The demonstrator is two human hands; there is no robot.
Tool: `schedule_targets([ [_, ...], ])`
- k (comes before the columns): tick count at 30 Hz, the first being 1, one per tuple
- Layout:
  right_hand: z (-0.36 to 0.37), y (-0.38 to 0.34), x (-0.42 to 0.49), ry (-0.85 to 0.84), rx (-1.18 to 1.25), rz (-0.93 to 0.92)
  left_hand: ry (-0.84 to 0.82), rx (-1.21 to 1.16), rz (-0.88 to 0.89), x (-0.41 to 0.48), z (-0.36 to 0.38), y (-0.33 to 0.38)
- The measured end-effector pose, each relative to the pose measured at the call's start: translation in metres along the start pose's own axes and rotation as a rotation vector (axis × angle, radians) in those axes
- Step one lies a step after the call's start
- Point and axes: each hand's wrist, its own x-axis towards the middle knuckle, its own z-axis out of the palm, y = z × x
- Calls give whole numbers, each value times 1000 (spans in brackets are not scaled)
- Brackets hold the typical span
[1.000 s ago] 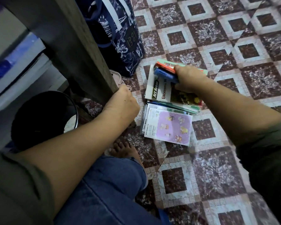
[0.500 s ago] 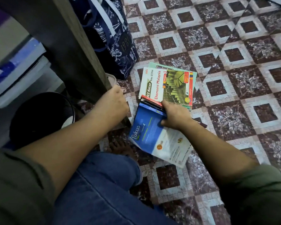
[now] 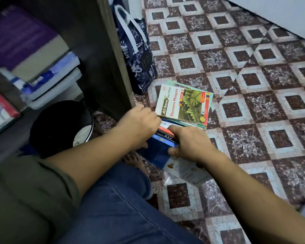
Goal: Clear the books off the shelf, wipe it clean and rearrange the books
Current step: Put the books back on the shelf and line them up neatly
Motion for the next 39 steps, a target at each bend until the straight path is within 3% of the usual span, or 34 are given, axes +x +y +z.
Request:
schedule_targets([
  [4,-24,-36,-27,92,-25,-116,-228,-198,-162,-29,-29,4],
  [8,-35,-76,-46,313,-106,-243,-208,-265,-313,-94,-54,-10],
  [13,-69,-133,-51,550,-226,-287,-13,-186,-537,-194,-85,-32],
  [21,-172,-278,-29,1035,-198,-652,456,139,-980,-331,-154,-79],
  [26,-174,-367,15,1297,-139,-742,525,296,-1228,-378,-130,-102],
  [28,-154,-391,34,1263,-115,-801,474,286,-1288,-390,-99,-108],
  [31,-104,-407,64,1052,-134,-872,339,182,-1292,-398,-43,-112],
  [35,-48,-397,84,421,-308,-824,153,-93,-1337,-385,35,-92],
  [36,-40,-394,86,351,-336,-820,135,-146,-1364,-381,50,-85],
  [39,-32,-395,99,371,-293,-852,175,-198,-1419,-375,75,-88],
])
